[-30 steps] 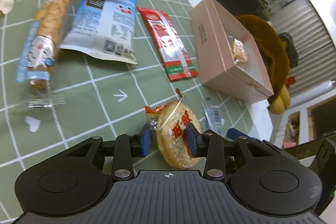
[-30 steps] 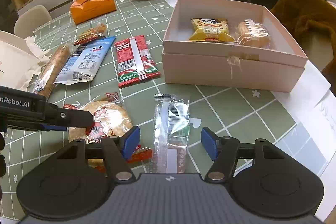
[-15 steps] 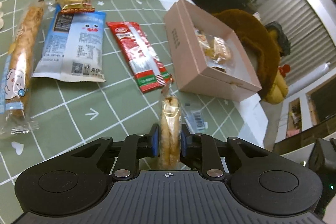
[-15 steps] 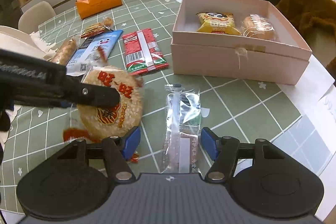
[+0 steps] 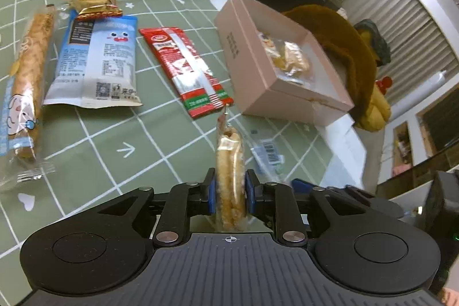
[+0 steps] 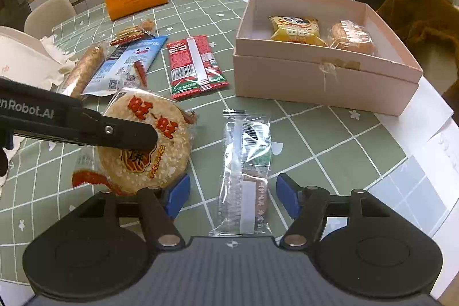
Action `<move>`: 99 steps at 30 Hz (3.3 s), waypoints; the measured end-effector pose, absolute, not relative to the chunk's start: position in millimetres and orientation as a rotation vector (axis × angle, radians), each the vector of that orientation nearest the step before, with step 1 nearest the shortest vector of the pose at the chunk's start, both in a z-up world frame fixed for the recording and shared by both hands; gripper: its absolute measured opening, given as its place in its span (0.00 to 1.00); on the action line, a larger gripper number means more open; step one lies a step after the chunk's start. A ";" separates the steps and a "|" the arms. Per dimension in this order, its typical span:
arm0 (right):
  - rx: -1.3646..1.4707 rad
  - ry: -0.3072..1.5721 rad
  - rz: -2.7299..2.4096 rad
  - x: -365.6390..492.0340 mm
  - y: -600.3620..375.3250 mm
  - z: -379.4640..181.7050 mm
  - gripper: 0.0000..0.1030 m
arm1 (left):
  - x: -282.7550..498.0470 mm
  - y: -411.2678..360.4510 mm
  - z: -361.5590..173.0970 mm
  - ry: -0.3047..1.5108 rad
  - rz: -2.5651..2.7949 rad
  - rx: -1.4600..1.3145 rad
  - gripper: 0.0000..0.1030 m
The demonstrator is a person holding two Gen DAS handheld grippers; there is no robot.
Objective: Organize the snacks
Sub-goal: 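Lift the rice cracker with left tool while right tool grasps the clear packet, then carry rice cracker and clear packet into the pink box, open both tools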
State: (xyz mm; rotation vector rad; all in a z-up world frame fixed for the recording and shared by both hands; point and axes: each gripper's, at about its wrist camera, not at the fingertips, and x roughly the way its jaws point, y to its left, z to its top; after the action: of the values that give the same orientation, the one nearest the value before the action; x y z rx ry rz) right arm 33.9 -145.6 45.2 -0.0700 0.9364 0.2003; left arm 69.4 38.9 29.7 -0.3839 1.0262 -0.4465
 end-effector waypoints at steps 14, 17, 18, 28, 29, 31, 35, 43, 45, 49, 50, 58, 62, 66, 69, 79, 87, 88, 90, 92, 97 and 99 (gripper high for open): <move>-0.097 0.915 0.210 26.2 -144.7 43.0 0.66 | 67.2 36.4 26.9 1.043 -0.423 -0.378 0.27; -0.089 0.913 0.211 26.0 -146.2 43.1 0.66 | 64.5 39.1 26.4 1.041 -0.415 -0.388 0.27; -0.082 0.913 0.210 26.1 -147.0 43.2 0.66 | 63.6 40.1 26.3 1.041 -0.413 -0.391 0.27; -0.026 0.964 0.122 37.9 -148.4 49.9 0.36 | 51.8 45.4 32.9 1.037 -0.411 -0.376 0.22; -0.018 0.980 0.112 39.0 -147.7 51.2 0.35 | 50.9 47.8 32.8 1.040 -0.407 -0.379 0.22; -0.007 1.018 0.095 39.4 -144.5 53.5 0.35 | 50.7 51.9 33.3 1.053 -0.407 -0.393 0.22; -0.017 1.049 0.064 40.0 -136.4 54.3 0.35 | 49.3 54.3 34.9 1.054 -0.403 -0.372 0.22; -0.037 1.101 0.010 47.2 -126.4 55.5 0.35 | 41.0 67.3 36.8 1.058 -0.369 -0.386 0.22; -0.033 1.118 0.007 50.8 -126.3 56.0 0.35 | 35.7 69.8 36.7 1.065 -0.371 -0.390 0.22; -0.034 1.123 0.004 54.0 -125.2 55.5 0.36 | 31.0 73.4 35.4 1.070 -0.369 -0.408 0.22; -0.038 1.121 0.004 54.0 -125.1 55.4 0.36 | 31.2 73.8 35.1 1.072 -0.368 -0.413 0.22; -0.098 1.095 0.102 51.4 -127.9 55.0 0.36 | 36.1 66.5 34.3 1.052 -0.353 -0.423 0.22; -0.125 1.132 0.157 52.4 -129.8 56.9 0.35 | 34.1 62.8 38.6 1.056 -0.329 -0.424 0.22; -0.150 1.136 0.192 51.1 -133.1 59.1 0.35 | 38.2 49.8 34.6 1.072 -0.333 -0.454 0.22; -0.135 1.105 0.212 46.4 -142.4 69.9 0.35 | 40.5 33.1 37.7 1.072 -0.361 -0.438 0.22; -0.005 0.866 0.152 25.3 -202.2 160.2 0.34 | 71.9 14.6 136.4 0.906 -0.534 -0.399 0.21; 0.033 0.700 0.061 102.7 -246.9 231.0 0.35 | 165.3 -29.6 192.2 0.823 -0.610 -0.398 0.21; 0.047 0.720 0.074 119.2 -251.1 229.1 0.38 | 177.8 -32.4 188.8 0.832 -0.628 -0.440 0.22; 0.067 0.767 0.088 149.6 -256.8 217.4 0.44 | 210.0 -39.8 169.4 0.866 -0.629 -0.493 0.28; 0.053 0.789 0.050 163.6 -259.2 202.2 0.55 | 231.0 -45.7 143.6 0.935 -0.558 -0.460 0.28; 0.054 0.856 0.066 163.9 -256.2 162.9 0.56 | 222.5 -2.1 98.9 0.973 -0.461 -0.552 0.28; 0.034 0.893 0.072 167.7 -246.2 145.3 0.56 | 204.8 21.8 89.7 0.957 -0.364 -0.508 0.28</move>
State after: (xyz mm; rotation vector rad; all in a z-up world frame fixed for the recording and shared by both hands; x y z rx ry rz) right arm 167.7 -246.2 145.3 0.0342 0.8927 0.0721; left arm 204.8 21.8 89.7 -0.5083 0.9566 -0.3635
